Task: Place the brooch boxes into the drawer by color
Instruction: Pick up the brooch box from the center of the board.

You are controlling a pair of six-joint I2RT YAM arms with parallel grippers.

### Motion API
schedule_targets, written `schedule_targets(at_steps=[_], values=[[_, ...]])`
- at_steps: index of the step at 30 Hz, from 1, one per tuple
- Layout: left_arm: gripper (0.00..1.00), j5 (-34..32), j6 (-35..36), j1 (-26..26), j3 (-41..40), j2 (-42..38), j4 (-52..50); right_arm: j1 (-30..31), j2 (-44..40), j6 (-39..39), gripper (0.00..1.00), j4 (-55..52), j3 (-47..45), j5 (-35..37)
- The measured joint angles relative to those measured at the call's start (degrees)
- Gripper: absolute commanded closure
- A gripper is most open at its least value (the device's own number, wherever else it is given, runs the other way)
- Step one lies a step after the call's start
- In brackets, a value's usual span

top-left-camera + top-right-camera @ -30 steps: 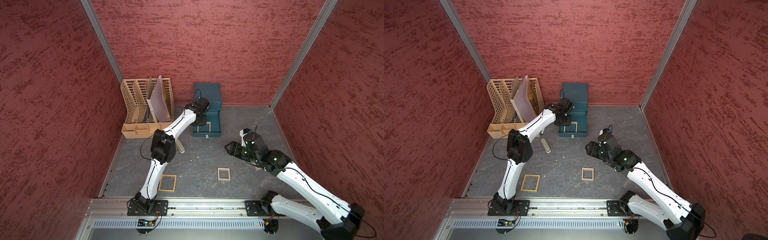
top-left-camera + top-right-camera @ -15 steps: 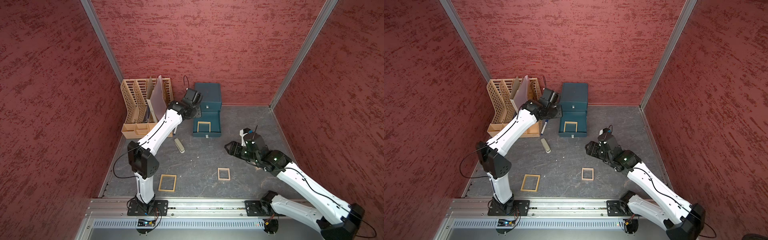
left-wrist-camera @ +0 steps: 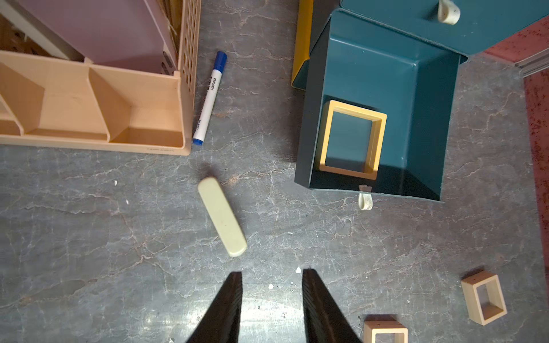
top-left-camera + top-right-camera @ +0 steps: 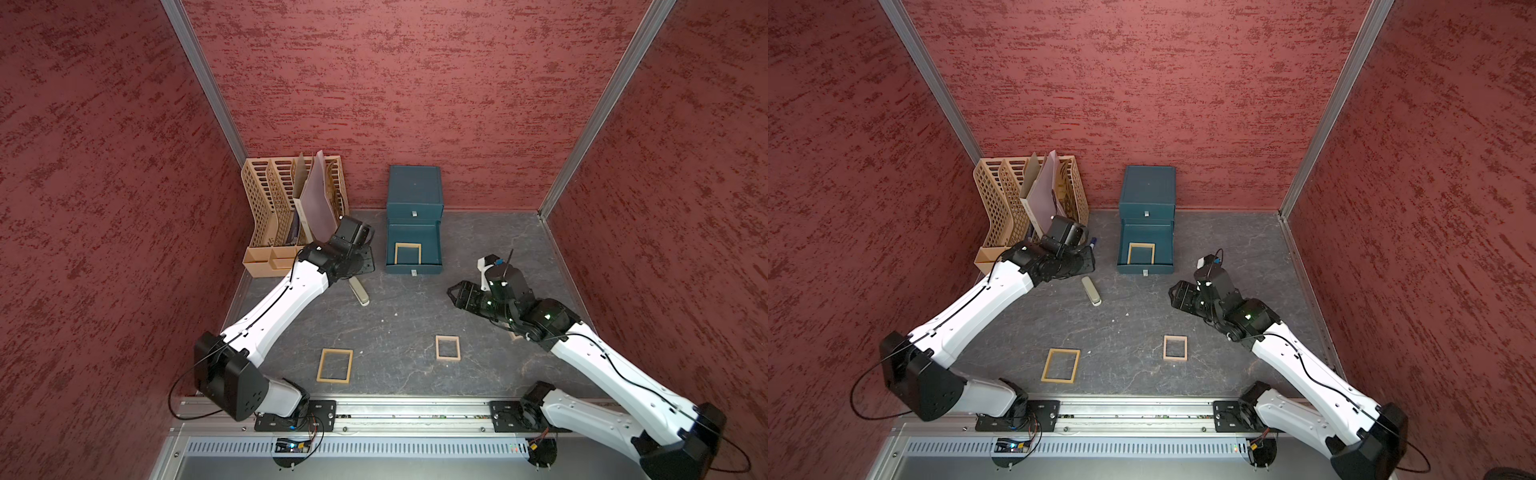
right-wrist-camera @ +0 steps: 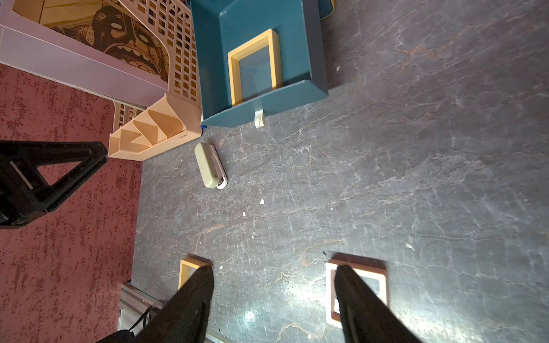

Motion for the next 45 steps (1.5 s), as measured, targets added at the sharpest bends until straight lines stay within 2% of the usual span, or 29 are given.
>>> schedule_targets(at_steps=[10,16,22,27,30,36,45], values=[[0.68,0.0,-3.6,-0.8,-10.3,-7.6,-2.9,0.0,0.0,-0.1,0.3,0.9,-0.3,-0.2],[0.72,-0.9,-7.9,-6.3,-17.9,-15.0,-6.8,0.0,0.2,-0.2,0.3,1.6,-1.4,-0.2],[0.75,-1.4,-15.2,-12.9,-26.7,-20.3,-9.8,0.0,1.0,-0.4,0.3,2.1,-1.5,-0.5],[0.75,-1.7,-21.6,-21.0,-33.3,-19.9,-10.0,0.0,1.1,-0.5,0.3,2.2,-1.5,-0.6],[0.75,-2.0,-24.3,-23.6,-36.5,-18.7,-9.7,0.0,1.1,-0.5,0.3,2.6,-1.5,-0.7],[0.75,-1.7,-26.6,-24.6,-41.3,-17.7,-7.6,0.0,1.1,-0.5,0.3,2.6,-1.5,-0.8],[0.76,-0.2,-27.1,-25.8,-41.9,-14.1,-2.6,0.0,1.1,-0.5,0.3,2.6,-1.5,-0.8]])
